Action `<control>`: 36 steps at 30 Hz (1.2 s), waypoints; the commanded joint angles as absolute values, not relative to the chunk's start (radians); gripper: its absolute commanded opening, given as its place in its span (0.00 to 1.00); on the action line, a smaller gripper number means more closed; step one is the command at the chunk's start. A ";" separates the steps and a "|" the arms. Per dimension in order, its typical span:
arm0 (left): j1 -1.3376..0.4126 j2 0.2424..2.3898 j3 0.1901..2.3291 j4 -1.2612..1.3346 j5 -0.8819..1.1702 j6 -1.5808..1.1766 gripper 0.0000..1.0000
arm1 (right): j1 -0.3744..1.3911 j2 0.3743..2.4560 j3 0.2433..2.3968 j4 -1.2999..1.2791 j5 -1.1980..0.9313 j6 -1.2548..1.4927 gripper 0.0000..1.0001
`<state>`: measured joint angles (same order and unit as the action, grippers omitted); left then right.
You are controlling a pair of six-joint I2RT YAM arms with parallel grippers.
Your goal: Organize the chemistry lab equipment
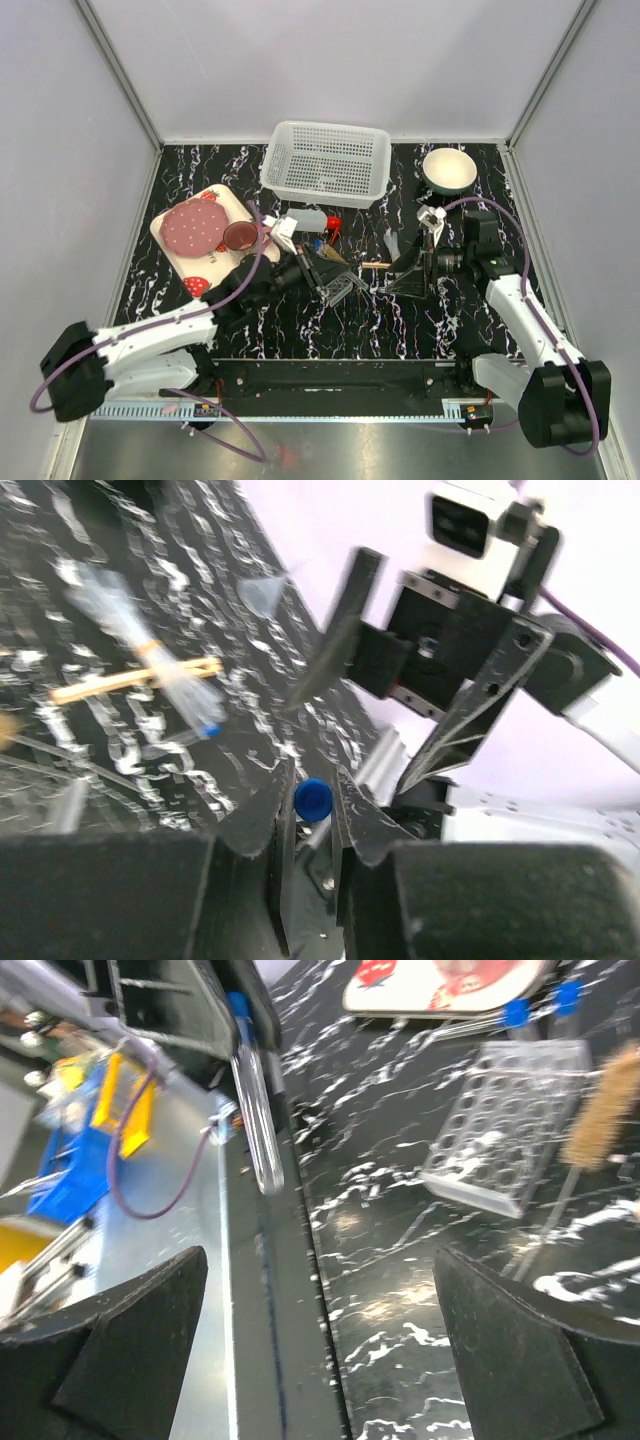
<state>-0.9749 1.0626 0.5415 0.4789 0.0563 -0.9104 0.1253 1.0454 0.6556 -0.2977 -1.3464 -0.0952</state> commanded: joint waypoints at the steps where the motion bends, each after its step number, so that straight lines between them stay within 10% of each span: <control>1: -0.933 0.912 0.548 0.132 -0.175 -0.738 0.04 | 0.080 0.989 0.727 -0.515 -1.162 -0.379 1.00; 36: -0.830 1.359 0.758 0.135 -0.399 -0.321 0.07 | 0.005 0.988 0.752 -0.592 -1.023 -0.503 1.00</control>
